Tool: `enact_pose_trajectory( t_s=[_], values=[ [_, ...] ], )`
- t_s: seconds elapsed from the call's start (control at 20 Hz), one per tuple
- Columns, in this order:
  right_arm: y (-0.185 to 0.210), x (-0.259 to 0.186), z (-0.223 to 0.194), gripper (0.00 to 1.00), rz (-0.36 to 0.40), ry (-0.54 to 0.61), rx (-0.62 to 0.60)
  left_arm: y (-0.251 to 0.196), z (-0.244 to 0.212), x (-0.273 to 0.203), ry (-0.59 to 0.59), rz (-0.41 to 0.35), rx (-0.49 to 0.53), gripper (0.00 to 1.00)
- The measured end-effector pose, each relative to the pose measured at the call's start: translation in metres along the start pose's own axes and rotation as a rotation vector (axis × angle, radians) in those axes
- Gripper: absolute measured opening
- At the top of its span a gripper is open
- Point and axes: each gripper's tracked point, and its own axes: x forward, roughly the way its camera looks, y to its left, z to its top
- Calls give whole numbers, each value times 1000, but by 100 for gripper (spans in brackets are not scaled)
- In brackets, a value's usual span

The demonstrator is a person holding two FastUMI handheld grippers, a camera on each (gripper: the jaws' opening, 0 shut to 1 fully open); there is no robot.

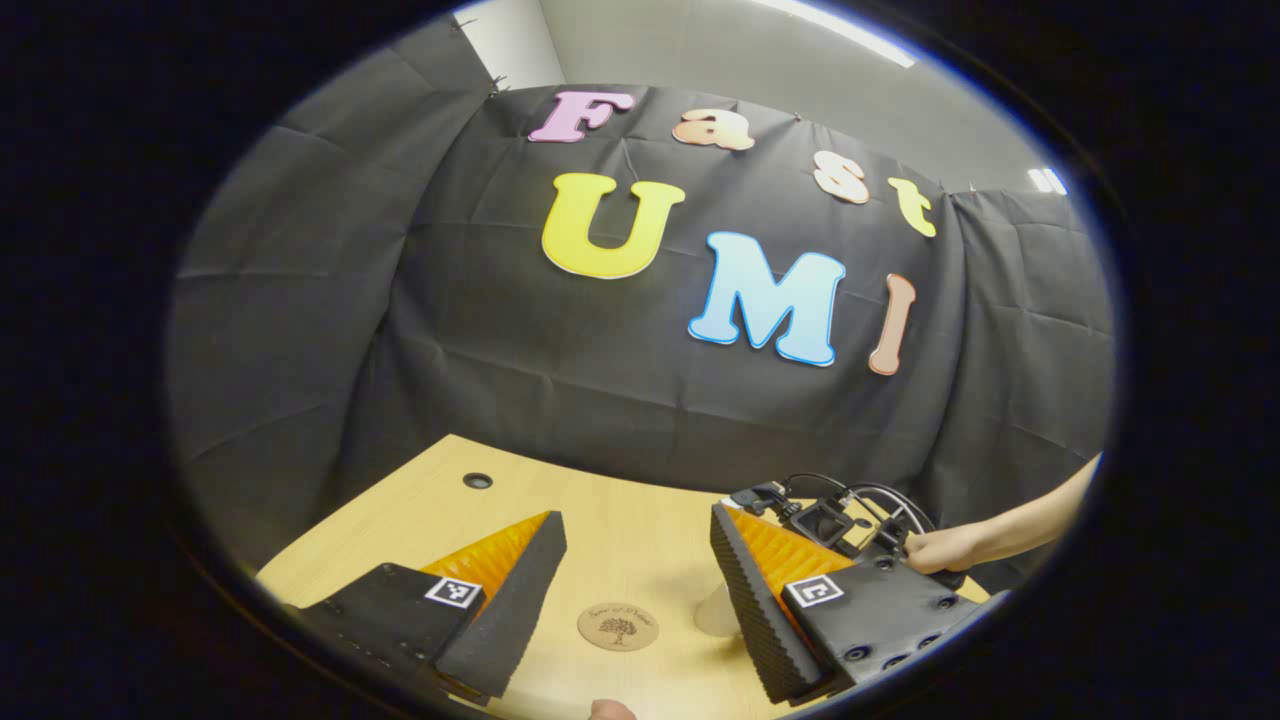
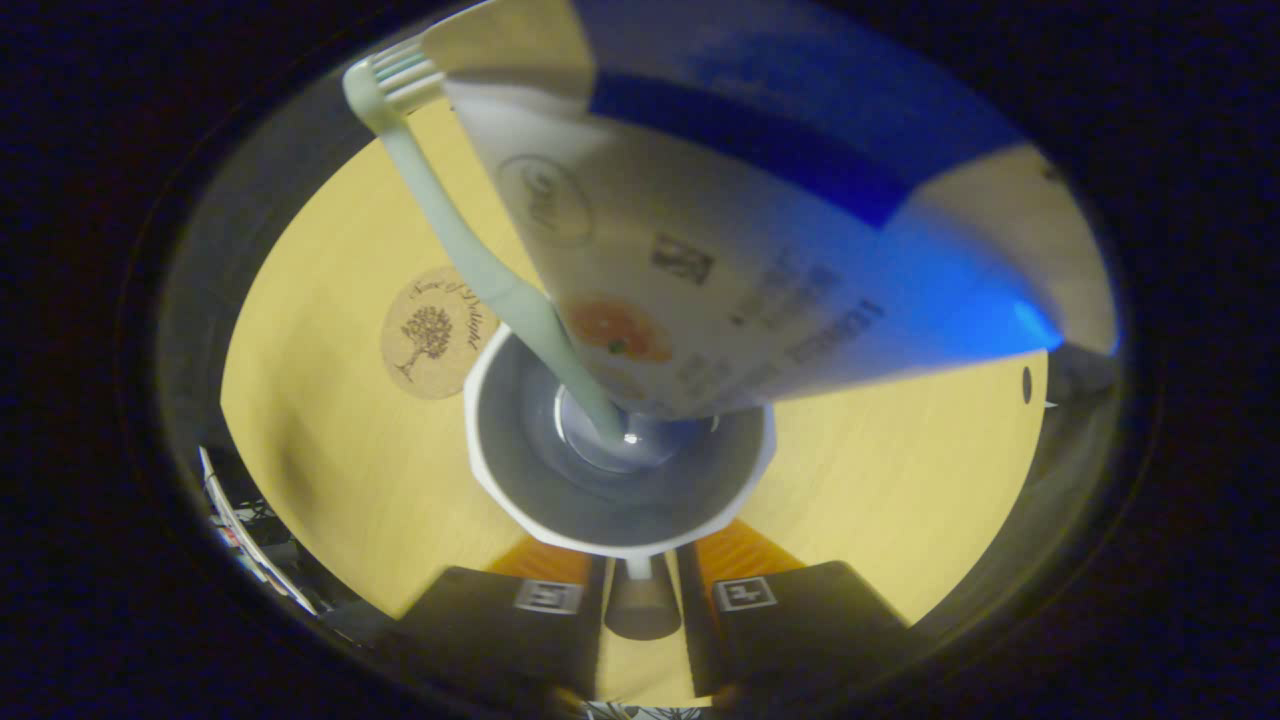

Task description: Put the toothbrush and toothpaste on the desktop into the cup, then pick up the cup and place it on the coaster on the desktop.

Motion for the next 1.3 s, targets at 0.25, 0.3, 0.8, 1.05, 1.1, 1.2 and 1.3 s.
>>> enact_pose_trajectory(
  t_s=[0.25,0.3,0.8,1.05,1.1,1.2,1.3],
  values=[
    [1,3,-1,26,-9,-13,-31,4,-1,-1,-2,10,-1,90],
    [1,-1,1,24,-9,-16,-34,5,1,-3,-4,13,1,90],
    [27,-24,16,24,23,-73,-79,20,13,-14,-26,52,-1,90],
    [57,-29,31,24,53,-86,-124,35,21,-30,-43,88,0,90],
    [64,-28,34,24,57,-86,-132,42,21,-34,-46,100,-3,90],
    [74,-27,39,24,72,-81,-141,52,24,-41,-50,124,-9,94],
    [83,-25,45,24,77,-77,-155,65,27,-50,-55,151,-15,94]
  ],
)
